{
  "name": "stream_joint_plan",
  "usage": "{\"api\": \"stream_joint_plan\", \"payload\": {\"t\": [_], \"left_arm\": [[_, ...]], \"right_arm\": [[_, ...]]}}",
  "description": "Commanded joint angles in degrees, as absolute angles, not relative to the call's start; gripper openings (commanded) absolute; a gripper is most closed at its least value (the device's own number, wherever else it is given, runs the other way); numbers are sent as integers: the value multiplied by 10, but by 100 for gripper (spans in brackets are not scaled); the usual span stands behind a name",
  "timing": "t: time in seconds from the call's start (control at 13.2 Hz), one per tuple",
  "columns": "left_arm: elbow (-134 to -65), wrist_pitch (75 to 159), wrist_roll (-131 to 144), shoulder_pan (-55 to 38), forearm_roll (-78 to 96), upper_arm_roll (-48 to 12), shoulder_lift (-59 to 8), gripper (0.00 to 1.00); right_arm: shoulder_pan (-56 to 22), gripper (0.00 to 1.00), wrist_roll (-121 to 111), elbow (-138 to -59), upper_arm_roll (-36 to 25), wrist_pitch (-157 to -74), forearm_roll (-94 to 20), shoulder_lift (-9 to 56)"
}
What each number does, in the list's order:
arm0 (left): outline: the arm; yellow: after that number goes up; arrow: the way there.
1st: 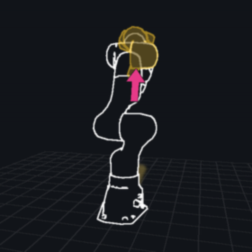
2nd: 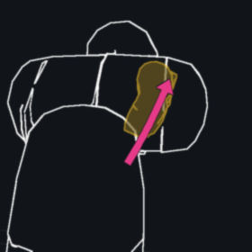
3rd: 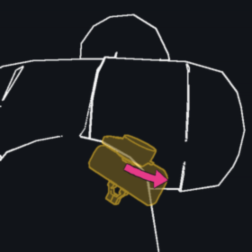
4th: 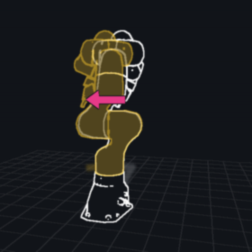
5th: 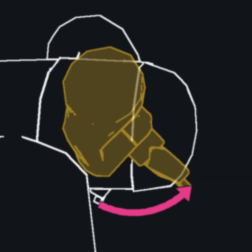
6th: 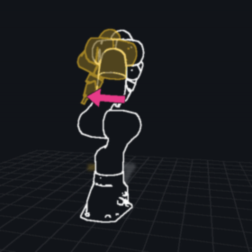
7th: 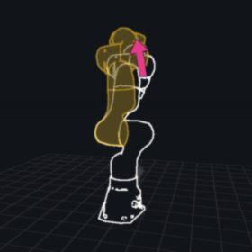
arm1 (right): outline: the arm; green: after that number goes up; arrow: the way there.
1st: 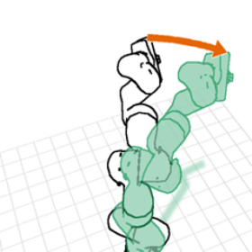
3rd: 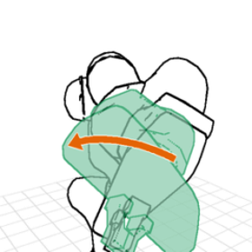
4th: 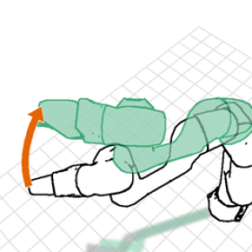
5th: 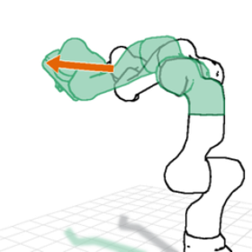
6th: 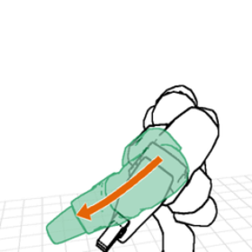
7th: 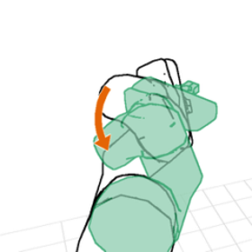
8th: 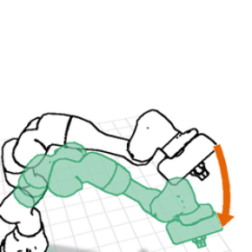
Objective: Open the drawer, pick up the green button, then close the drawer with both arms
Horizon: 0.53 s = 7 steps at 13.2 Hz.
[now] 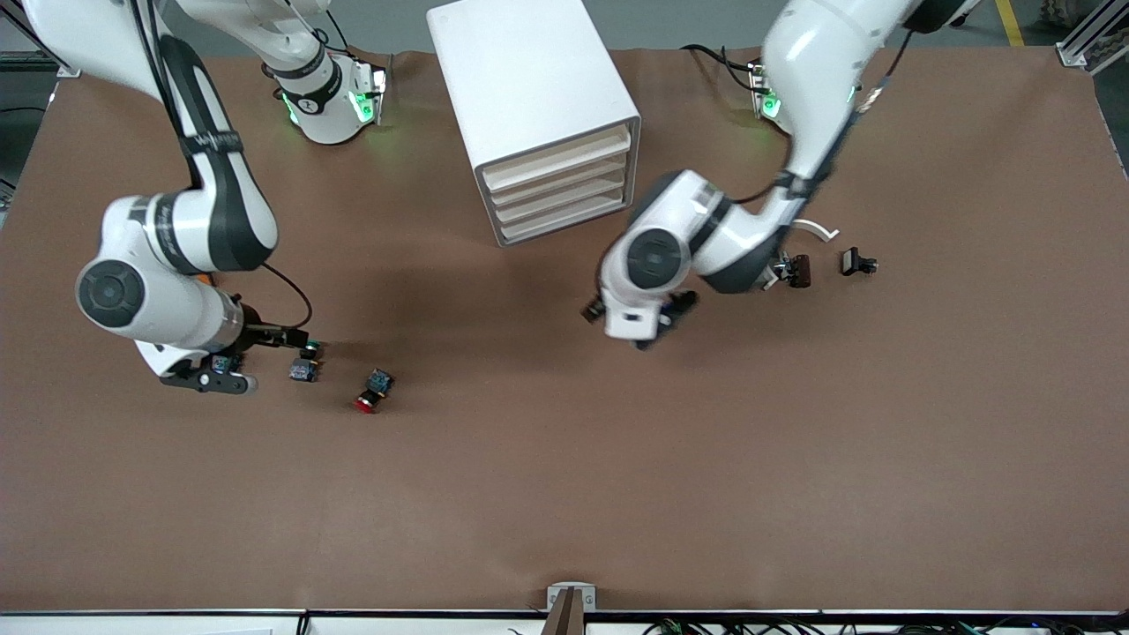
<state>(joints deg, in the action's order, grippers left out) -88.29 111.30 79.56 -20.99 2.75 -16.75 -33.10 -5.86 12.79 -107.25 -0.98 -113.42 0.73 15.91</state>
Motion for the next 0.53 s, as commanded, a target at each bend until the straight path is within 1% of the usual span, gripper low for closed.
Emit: {"api": "stream_joint_plan", "payload": {"t": [0.0, 0.08, 0.23, 0.38, 0.45], "left_arm": [[-874, 1065, 783, -138, -10, -173, -263, 100], [-853, 1034, 739, -101, -12, -175, -251, 100], [-803, 962, 677, -59, -15, -172, -244, 100], [-788, 939, 665, -6, -15, -175, -217, 100], [-789, 939, 635, 14, -15, -176, -197, 100]], "right_arm": [[-62, 100, 131, -1067, -9, -1057, -4, 88], [-59, 100, 123, -1057, -9, -1019, -4, 65], [-57, 100, 121, -1035, -11, -960, -4, 30], [-57, 100, 120, -993, -13, -904, -4, 4], [-55, 100, 110, -964, -16, -872, -4, 4]]}}
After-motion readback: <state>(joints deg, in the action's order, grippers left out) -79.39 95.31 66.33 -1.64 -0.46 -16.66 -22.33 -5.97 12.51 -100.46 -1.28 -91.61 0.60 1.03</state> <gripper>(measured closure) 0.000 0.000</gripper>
